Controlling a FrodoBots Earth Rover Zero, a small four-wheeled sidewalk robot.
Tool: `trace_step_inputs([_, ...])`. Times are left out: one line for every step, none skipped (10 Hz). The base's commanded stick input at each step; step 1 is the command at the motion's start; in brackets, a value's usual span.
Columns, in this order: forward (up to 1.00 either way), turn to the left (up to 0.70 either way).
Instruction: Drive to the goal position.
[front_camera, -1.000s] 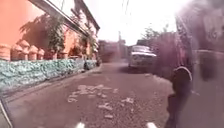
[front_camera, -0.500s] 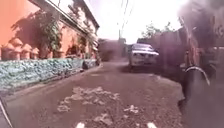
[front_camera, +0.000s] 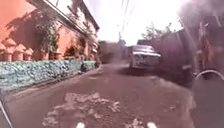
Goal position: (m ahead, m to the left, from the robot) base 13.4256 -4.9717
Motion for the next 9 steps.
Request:
trace_step_inputs([0.70,0.00])
trace_step_inputs([0.70,0.00])
trace_step_inputs([0.70,0.00])
trace_step_inputs([0.70,0.00])
trace_step_inputs([0.70,0.00])
trace_step_inputs([0.70,0.00])
trace_step_inputs([0.70,0.00])
trace_step_inputs([0.70,0.00])
trace_step_inputs([0.70,0.00])
